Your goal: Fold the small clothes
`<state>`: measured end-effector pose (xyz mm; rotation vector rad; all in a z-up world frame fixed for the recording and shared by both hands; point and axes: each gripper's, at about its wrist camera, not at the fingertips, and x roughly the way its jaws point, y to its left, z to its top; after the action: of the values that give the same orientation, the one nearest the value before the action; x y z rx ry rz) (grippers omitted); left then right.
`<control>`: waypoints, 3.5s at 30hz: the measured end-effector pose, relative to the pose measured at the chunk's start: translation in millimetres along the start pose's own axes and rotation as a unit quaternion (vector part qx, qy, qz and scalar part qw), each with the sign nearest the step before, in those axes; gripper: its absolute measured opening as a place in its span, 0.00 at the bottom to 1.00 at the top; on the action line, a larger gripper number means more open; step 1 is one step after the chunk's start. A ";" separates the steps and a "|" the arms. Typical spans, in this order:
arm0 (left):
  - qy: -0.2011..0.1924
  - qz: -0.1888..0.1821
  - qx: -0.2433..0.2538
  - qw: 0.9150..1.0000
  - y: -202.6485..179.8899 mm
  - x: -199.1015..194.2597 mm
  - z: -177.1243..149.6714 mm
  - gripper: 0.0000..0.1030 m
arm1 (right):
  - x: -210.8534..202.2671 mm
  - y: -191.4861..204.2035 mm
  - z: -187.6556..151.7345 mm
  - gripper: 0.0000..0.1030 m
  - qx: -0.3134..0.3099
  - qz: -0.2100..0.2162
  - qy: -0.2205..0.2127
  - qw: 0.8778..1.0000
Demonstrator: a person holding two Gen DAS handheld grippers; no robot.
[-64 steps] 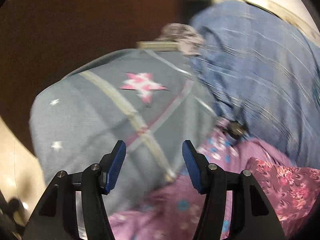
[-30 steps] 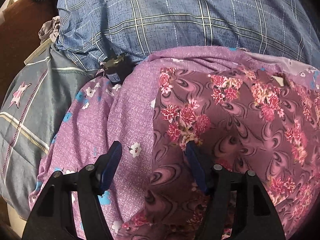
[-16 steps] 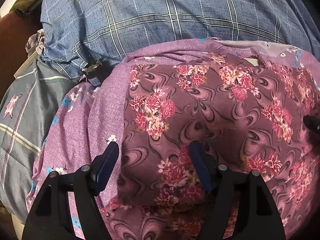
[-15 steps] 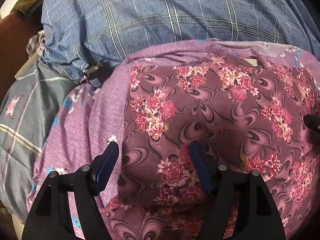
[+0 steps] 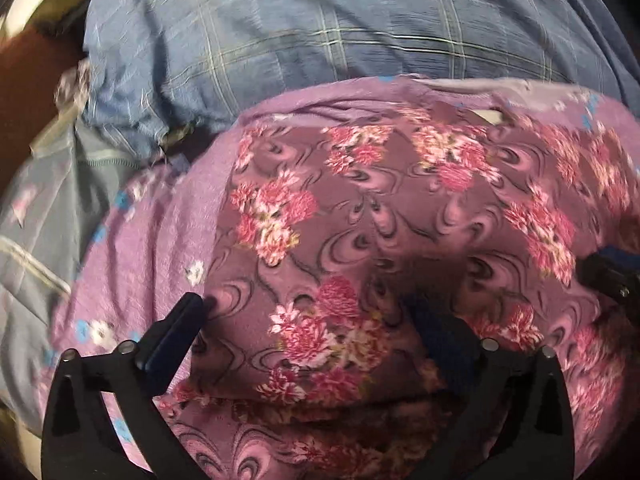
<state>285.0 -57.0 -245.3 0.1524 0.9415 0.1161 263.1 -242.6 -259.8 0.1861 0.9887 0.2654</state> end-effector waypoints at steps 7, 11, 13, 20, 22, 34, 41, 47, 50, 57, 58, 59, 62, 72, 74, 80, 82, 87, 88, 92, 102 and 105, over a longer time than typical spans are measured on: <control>-0.012 -0.030 -0.045 0.998 9.7 3.6 -8.8 1.00 | 9.0 -1.8 -2.0 0.32 -0.006 -0.010 0.003 1.000; -0.013 -0.036 -0.048 0.998 10.6 2.6 -10.1 1.00 | 8.9 0.9 -4.5 0.34 -0.020 -0.016 0.002 1.000; -0.015 -0.036 -0.047 0.998 11.7 2.1 -11.3 1.00 | 9.3 1.1 -4.5 0.35 -0.024 -0.018 0.001 1.000; -0.016 -0.034 -0.047 0.998 10.6 0.7 -10.8 1.00 | 8.8 3.4 -5.5 0.36 -0.029 -0.021 -0.002 0.999; -0.016 -0.030 -0.048 0.998 10.3 -0.5 -10.0 1.00 | 7.1 2.0 -4.4 0.35 -0.023 -0.016 -0.004 1.000; -0.054 -0.047 -0.035 0.997 -1.1 -38.5 1.0 1.00 | -8.7 -15.8 3.7 0.35 0.019 -0.057 -0.046 0.997; 0.016 -0.074 -0.022 0.997 -9.1 -5.9 -4.9 1.00 | 4.6 -19.2 0.7 0.36 0.009 -0.080 -0.018 0.997; 0.001 -0.066 -0.016 0.998 12.8 -21.4 -0.1 1.00 | -18.2 -31.2 1.6 0.36 0.026 -0.046 -0.039 0.998; -0.029 -0.053 -0.022 0.998 46.1 -47.1 -12.0 1.00 | -43.7 -42.9 -5.2 0.39 0.036 -0.039 -0.061 0.997; -0.019 -0.005 -0.091 0.996 141.6 -97.1 -112.1 1.00 | -122.0 -70.3 -71.8 0.62 0.087 0.002 -0.091 0.992; -0.006 -0.011 -0.100 0.995 150.0 -102.3 -131.1 1.00 | -130.0 -71.5 -84.8 0.62 0.084 0.005 -0.085 0.993; 0.001 -0.014 -0.107 0.994 156.0 -107.3 -145.2 1.00 | -140.1 -72.1 -99.6 0.62 0.080 0.008 -0.077 0.994; 0.009 -0.029 -0.120 0.992 165.3 -128.8 -190.9 1.00 | -165.9 -75.3 -135.5 0.62 0.074 0.013 -0.055 0.996; 0.030 -0.112 -0.090 0.989 137.2 -134.7 -239.3 0.88 | -185.3 -95.5 -235.2 0.66 0.135 0.045 0.053 0.988; 0.039 -0.138 -0.085 0.986 131.6 -129.2 -240.5 0.71 | -169.8 -95.7 -251.3 0.66 0.157 0.063 0.084 0.982; 0.081 -0.171 -0.089 0.978 124.3 -112.8 -251.1 0.63 | -109.4 -84.2 -274.3 0.66 0.169 0.024 0.148 0.974; 0.109 -0.174 -0.109 0.973 128.4 -103.5 -254.9 0.72 | -93.2 -79.7 -276.1 0.66 0.155 -0.008 0.166 0.974; 0.153 -0.212 -0.166 0.951 141.5 -86.4 -265.9 0.72 | -88.0 -73.1 -278.3 0.18 0.146 0.013 0.167 0.975; 0.152 -0.214 -0.166 0.951 141.0 -86.6 -265.2 0.65 | -91.4 -69.0 -277.9 0.14 0.134 0.012 0.168 0.977; 0.164 -0.230 -0.143 0.949 128.1 -81.8 -262.9 0.19 | -110.0 -52.6 -276.7 0.07 0.101 0.022 0.175 0.979; 0.173 -0.242 -0.158 0.942 134.8 -83.4 -268.5 0.15 | -184.1 -53.3 -266.5 0.07 0.104 0.112 0.152 0.976; 0.197 -0.210 -0.167 0.943 137.4 -73.5 -276.8 0.67 | -198.2 -55.5 -260.4 0.07 0.101 0.135 0.135 0.976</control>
<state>13.0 87.9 -322.3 -0.4021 1.3174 -0.0948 -52.0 -346.7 -257.2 0.4818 1.2614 0.4469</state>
